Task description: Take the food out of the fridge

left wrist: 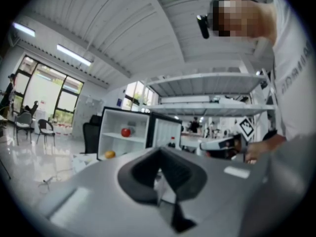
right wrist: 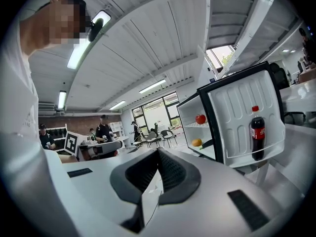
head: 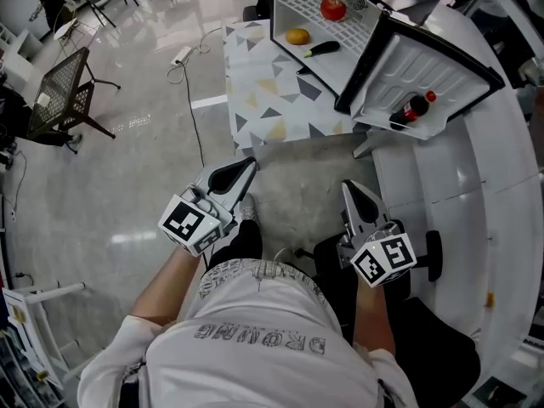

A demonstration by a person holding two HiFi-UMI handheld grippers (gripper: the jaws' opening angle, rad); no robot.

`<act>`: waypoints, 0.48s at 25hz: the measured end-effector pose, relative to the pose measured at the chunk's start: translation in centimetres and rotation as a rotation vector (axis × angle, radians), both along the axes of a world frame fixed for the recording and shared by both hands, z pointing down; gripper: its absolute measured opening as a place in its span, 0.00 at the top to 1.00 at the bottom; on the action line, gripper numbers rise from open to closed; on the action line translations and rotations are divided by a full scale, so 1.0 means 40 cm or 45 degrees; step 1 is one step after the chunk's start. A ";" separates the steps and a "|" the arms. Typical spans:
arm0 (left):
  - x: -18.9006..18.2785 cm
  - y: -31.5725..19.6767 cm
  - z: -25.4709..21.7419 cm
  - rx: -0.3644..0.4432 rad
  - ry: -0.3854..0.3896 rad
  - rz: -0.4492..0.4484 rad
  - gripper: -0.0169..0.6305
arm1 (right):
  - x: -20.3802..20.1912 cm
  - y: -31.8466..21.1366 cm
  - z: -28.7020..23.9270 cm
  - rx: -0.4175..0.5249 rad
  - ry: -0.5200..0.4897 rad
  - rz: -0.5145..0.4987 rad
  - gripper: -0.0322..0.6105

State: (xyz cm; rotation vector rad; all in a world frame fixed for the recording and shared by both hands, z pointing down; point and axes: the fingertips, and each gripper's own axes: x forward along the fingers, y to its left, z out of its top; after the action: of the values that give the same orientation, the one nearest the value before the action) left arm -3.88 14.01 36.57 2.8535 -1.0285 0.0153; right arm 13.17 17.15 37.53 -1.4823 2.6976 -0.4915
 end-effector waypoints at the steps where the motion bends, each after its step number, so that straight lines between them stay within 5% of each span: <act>1: -0.006 -0.024 0.004 -0.004 -0.001 0.005 0.96 | -0.009 -0.022 0.001 -0.002 -0.001 0.002 0.95; 12: -0.072 -0.289 0.033 -0.030 -0.001 0.047 0.96 | -0.112 -0.273 0.033 -0.041 -0.012 0.002 0.95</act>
State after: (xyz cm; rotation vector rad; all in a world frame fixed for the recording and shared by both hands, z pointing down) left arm -6.77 2.45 37.88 2.8514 -0.9687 0.0314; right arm 8.69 6.21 38.84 -1.4855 2.6943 -0.5428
